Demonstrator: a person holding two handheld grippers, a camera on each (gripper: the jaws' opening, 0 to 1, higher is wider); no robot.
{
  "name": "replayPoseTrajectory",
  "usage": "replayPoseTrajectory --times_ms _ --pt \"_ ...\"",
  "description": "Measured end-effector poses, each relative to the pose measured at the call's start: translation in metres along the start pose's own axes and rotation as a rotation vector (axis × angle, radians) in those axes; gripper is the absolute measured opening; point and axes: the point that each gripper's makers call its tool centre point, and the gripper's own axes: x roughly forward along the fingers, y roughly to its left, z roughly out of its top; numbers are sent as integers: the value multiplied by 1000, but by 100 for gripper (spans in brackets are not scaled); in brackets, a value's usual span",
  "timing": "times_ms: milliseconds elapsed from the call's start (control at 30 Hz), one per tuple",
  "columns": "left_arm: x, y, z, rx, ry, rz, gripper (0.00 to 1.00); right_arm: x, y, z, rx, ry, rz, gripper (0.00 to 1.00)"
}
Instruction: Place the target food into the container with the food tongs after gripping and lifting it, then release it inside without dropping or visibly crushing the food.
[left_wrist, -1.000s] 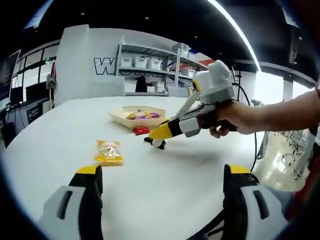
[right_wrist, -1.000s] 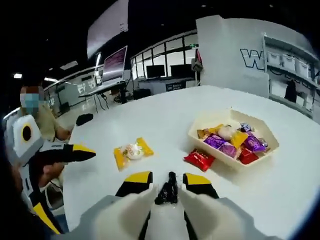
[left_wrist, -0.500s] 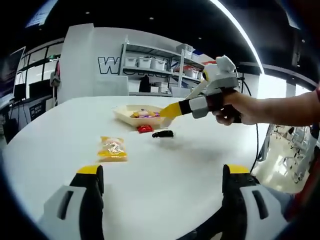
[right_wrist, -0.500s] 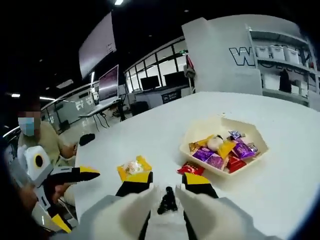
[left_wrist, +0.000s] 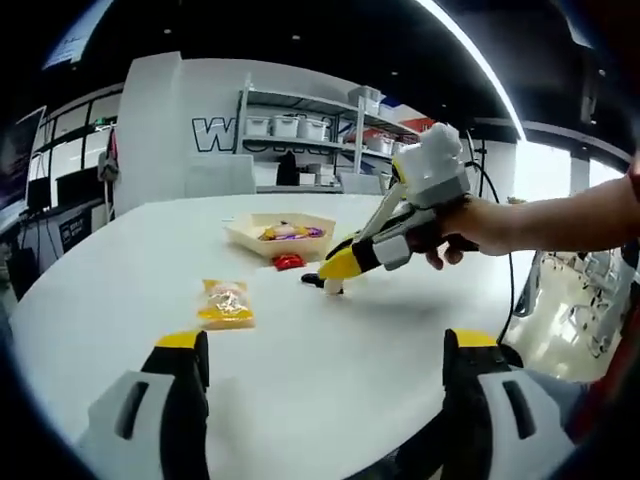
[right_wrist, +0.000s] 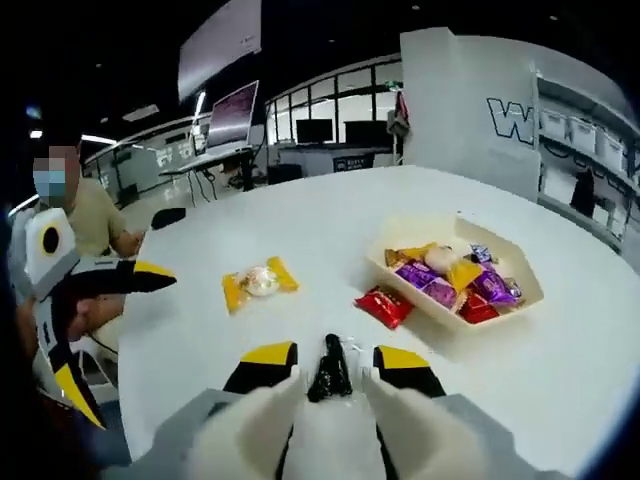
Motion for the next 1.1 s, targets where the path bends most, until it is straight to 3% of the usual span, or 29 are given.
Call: replayPoseTrajectory --times_ms 67,133,233,333,533,633,667,700,800,1067,1100 --pt "0 1 -2 6 7 3 95 -2 0 -3 65 41 -21 23" --pt "0 2 -2 5 8 7 95 -2 3 -4 35 76 -20 20" --pt "0 3 0 1 -3 9 95 -2 3 -4 19 85 -21 18" --pt "-2 3 3 -7 -13 11 94 -2 -1 -4 77 62 -11 17" --pt "-4 4 1 -4 -7 17 93 -8 2 -1 308 9 40 17" --pt "-7 3 1 -3 -7 17 93 -14 15 19 604 -93 153 17" --pt "-8 3 1 -2 -7 18 93 -16 15 21 641 -107 162 17" --pt "-10 4 1 0 -7 21 93 -18 13 25 637 -130 159 17" --pt "-12 5 0 0 -7 26 93 -19 11 20 556 -91 119 17" --pt "-14 7 3 5 -14 32 92 -24 7 23 474 -79 99 17" --pt "-14 6 3 4 -14 31 92 -25 5 19 414 -62 75 17"
